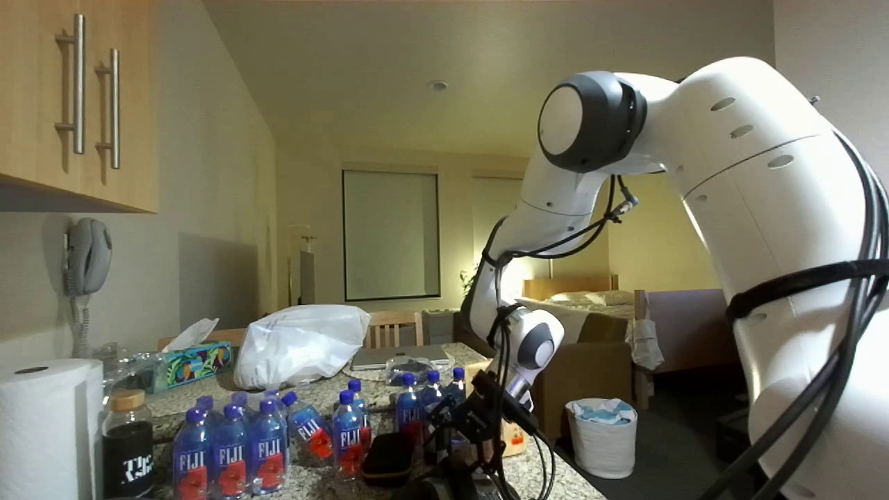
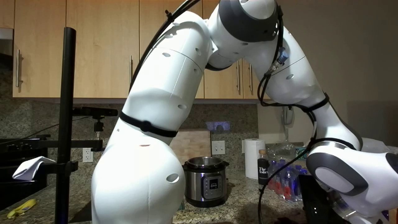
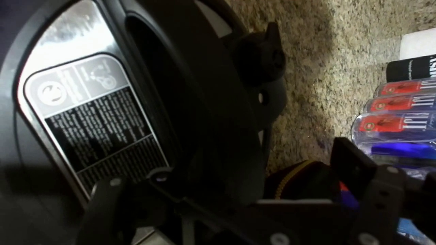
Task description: Pick up the lid and put it on the cooker
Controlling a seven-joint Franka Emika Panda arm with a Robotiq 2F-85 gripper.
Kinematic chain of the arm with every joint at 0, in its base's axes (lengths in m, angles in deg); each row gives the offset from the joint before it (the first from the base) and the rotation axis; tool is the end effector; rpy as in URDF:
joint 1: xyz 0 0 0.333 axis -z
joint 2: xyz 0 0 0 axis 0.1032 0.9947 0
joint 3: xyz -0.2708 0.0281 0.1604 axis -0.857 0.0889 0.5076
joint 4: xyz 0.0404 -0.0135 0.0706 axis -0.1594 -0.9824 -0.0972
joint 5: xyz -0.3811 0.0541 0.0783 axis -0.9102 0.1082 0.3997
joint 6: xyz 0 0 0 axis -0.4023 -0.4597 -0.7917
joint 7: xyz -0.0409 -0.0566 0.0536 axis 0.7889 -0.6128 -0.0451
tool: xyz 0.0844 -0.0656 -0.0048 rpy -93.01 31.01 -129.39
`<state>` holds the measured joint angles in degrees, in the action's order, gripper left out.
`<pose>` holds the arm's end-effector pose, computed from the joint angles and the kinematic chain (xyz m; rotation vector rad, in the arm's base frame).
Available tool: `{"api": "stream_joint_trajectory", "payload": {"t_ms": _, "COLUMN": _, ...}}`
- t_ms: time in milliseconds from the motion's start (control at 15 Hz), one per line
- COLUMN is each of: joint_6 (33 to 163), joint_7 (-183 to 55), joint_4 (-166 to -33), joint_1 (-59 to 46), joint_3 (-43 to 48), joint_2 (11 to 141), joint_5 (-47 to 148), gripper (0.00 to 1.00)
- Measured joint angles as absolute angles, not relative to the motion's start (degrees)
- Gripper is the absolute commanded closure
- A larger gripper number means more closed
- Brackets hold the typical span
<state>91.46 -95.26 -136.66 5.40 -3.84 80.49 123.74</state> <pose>0.4814 -0.1646 0.1824 -2.1363 1.0196 -0.0231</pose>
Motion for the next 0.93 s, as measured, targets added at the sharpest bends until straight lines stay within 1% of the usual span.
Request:
{"api": "stream_joint_trajectory", "payload": {"t_ms": 467, "joint_6": 88.20, "joint_7": -106.87, "joint_4": -140.51, "joint_1": 6.01, "joint_3": -3.41, "joint_2": 80.03, "joint_5": 135.17, "gripper": 0.00}}
{"api": "stream_joint_trajectory", "payload": {"t_ms": 733, "joint_6": 87.90, "joint_7": -110.62, "joint_4": -142.49, "joint_1": 5.31, "joint_3": -3.24, "joint_2": 78.50, "joint_5": 136.80, "gripper": 0.00}}
{"api": "stream_joint_trajectory", "payload": {"t_ms": 800, "joint_6": 87.90, "joint_7": -111.18, "joint_4": -142.82, "joint_1": 4.96, "joint_3": -3.16, "joint_2": 78.18, "joint_5": 136.93, "gripper": 0.25}}
{"api": "stream_joint_trajectory", "payload": {"t_ms": 867, "joint_6": 87.91, "joint_7": -111.76, "joint_4": -143.07, "joint_1": 4.65, "joint_3": -3.02, "joint_2": 78.04, "joint_5": 137.05, "gripper": 0.27}}
{"api": "stream_joint_trajectory", "payload": {"t_ms": 933, "joint_6": 87.91, "joint_7": -112.58, "joint_4": -143.25, "joint_1": 4.28, "joint_3": -2.95, "joint_2": 78.03, "joint_5": 137.23, "gripper": 0.33}}
